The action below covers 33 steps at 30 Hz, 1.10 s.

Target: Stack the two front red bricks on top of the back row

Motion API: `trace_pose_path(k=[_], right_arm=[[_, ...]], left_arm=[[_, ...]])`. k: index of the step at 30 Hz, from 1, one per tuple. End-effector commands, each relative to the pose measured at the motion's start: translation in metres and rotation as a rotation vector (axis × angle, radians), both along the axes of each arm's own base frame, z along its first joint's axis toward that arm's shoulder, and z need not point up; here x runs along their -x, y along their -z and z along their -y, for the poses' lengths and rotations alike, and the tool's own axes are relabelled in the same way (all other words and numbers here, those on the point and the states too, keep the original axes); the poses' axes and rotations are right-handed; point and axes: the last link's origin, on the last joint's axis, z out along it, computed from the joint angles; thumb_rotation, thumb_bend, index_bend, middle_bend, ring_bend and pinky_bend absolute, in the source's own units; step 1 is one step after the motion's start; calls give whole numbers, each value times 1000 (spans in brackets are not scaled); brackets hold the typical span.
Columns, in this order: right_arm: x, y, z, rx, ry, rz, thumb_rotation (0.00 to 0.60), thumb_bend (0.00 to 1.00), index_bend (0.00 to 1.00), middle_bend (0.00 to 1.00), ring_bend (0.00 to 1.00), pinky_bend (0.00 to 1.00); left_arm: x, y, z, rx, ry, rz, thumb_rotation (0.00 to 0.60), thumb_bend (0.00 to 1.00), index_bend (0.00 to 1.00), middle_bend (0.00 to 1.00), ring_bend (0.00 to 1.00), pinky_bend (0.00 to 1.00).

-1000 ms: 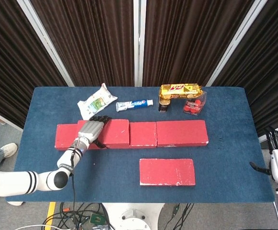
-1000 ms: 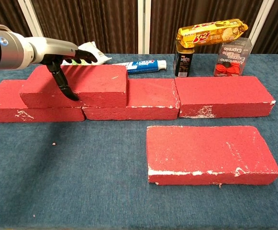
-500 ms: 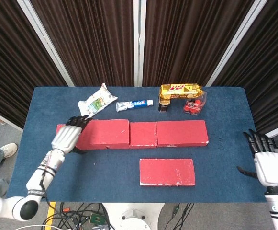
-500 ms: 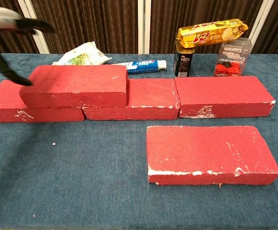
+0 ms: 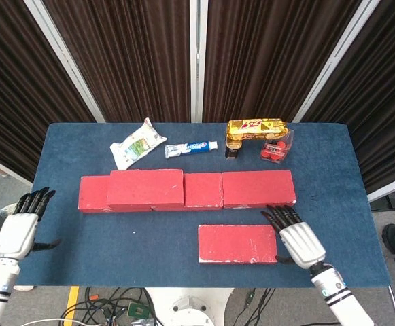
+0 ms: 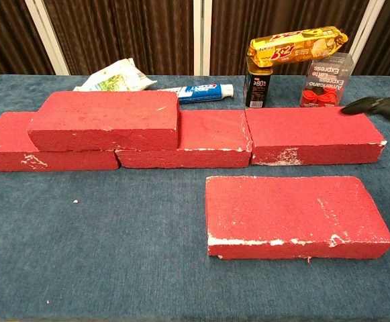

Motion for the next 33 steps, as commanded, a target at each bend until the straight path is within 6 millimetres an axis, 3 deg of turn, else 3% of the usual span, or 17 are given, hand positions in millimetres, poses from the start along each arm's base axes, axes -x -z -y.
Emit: trace_pose_path(k=[1,9,17,33], right_arm=[[-22,25,0,-84,-17,-7,600,0,0,0,0,0],[-31,61,5,-171,44,-59,600,0,0,0,0,0],[-39,82,11,-207,54,-92,600,0,0,0,0,0],[-41,100,25,-223,116,-42,600,0,0,0,0,0]], left_arm=[[13,0,13,17,-25,23,600,52,0,0,0,0],[21,-2,20,59,-35,64,600,52,0,0,0,0],[28,-6,27,80,-54,74,600,52,0,0,0,0],[36,-9,28,73,-69,72,600,53,0,0,0,0]])
